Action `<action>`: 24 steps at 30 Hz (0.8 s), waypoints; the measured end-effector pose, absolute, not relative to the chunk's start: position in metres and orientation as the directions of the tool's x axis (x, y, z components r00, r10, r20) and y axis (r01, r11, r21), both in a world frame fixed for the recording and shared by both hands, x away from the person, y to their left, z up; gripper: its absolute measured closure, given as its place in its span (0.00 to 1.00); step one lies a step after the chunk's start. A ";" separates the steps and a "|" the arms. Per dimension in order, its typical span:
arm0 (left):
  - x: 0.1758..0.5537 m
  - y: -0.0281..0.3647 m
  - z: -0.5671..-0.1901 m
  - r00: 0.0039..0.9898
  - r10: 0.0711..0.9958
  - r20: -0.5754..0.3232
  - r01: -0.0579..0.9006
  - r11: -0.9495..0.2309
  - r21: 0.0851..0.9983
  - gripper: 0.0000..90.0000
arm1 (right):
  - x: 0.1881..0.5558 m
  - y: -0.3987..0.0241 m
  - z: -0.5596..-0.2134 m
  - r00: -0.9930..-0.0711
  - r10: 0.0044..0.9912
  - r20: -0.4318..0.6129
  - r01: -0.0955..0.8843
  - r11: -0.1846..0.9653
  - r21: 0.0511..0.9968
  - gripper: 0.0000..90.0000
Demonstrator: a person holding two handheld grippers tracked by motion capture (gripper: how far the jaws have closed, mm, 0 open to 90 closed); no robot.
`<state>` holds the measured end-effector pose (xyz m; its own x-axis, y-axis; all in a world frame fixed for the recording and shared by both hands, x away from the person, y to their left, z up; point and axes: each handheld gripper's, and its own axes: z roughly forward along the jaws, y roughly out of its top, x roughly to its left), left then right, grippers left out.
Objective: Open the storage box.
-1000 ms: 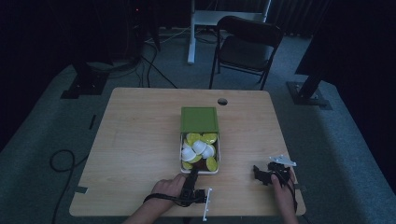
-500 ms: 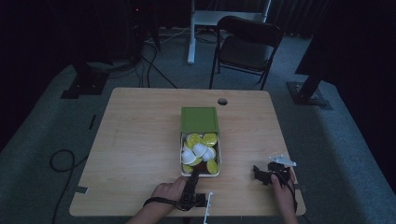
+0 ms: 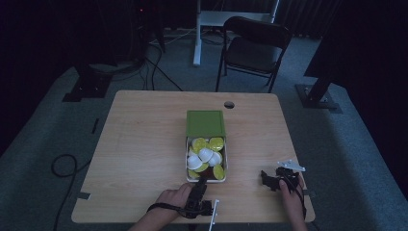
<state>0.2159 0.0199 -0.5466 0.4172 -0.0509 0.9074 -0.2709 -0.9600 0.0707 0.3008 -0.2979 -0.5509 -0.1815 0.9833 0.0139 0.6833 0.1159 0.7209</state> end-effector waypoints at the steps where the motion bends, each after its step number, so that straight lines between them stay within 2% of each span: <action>1: 0.215 0.020 -0.545 0.423 -0.046 0.905 -0.274 -0.959 0.079 0.67 | 0.301 -0.298 -0.551 -0.181 0.983 0.014 0.683 0.116 0.721 0.12; 12: 0.208 0.021 -0.527 0.450 -0.006 0.893 -0.290 -0.947 0.140 0.60 | 0.301 -0.298 -0.551 -0.181 0.983 0.014 0.683 0.115 0.721 0.12; 17: 0.205 0.020 -0.511 0.452 0.042 0.891 -0.296 -0.935 0.195 0.60 | 0.301 -0.298 -0.551 -0.181 0.983 0.014 0.683 0.116 0.721 0.12; 22: 0.210 0.022 -0.494 0.496 0.120 0.860 -0.282 -0.914 0.291 0.60 | 0.301 -0.298 -0.551 -0.182 0.983 0.014 0.683 0.116 0.721 0.12; 24: 0.212 0.023 -0.492 0.494 0.127 0.860 -0.282 -0.913 0.296 0.60 | 0.301 -0.298 -0.551 -0.181 0.983 0.014 0.683 0.116 0.721 0.12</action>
<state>0.2115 0.0231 -0.4917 0.4937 0.1271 0.8603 -0.2815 -0.9127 0.2963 0.3008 -0.2979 -0.5509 -0.1813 0.9833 0.0142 0.6834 0.1155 0.7209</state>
